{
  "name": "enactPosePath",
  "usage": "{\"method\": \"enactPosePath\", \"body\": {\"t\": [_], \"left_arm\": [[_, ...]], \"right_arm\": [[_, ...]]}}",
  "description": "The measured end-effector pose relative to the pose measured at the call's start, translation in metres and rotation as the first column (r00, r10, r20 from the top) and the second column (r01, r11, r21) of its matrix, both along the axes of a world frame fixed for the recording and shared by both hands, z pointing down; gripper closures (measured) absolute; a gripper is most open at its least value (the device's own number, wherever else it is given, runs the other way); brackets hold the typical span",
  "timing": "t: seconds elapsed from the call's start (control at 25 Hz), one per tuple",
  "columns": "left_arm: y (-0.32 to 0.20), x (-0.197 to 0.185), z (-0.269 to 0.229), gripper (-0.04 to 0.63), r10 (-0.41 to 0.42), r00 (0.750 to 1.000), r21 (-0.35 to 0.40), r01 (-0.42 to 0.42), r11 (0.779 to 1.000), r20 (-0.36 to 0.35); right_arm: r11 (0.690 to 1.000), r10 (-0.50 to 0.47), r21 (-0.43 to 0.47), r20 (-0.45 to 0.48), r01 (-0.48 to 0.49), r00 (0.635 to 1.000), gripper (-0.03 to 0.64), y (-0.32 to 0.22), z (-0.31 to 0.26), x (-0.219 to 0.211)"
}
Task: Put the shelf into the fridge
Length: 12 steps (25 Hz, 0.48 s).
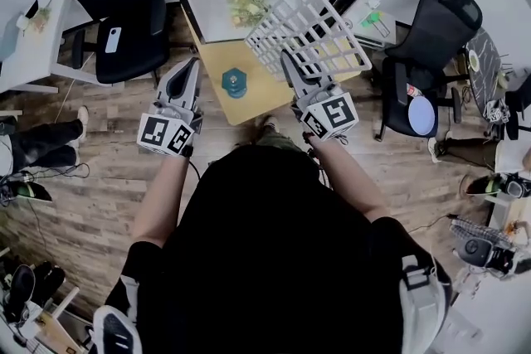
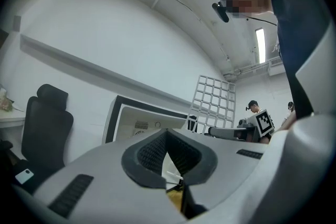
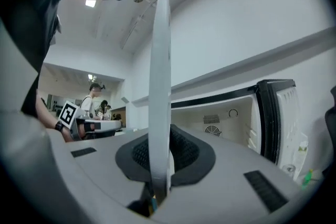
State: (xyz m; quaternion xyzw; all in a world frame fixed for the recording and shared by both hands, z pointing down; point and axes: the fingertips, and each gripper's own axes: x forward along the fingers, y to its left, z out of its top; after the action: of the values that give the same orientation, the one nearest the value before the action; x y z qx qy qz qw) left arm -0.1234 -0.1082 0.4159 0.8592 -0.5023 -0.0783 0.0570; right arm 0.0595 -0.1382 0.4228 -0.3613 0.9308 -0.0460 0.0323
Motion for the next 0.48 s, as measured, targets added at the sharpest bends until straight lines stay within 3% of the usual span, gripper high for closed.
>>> {"method": "enactPosePath", "body": {"t": [0.32, 0.48], "left_arm": [[-0.018, 0.002, 0.001, 0.578, -0.041, 0.999, -0.019, 0.041, 0.999, 0.025], [-0.03, 0.008, 0.002, 0.578, -0.048, 0.998, -0.024, 0.049, 0.999, 0.03]], "right_arm": [[0.995, 0.003, -0.095, 0.22, 0.018, 0.975, 0.578, -0.034, -0.008, 0.002], [0.987, 0.027, -0.159, 0.342, 0.029, 0.939, 0.578, -0.046, -0.007, 0.009]]}}
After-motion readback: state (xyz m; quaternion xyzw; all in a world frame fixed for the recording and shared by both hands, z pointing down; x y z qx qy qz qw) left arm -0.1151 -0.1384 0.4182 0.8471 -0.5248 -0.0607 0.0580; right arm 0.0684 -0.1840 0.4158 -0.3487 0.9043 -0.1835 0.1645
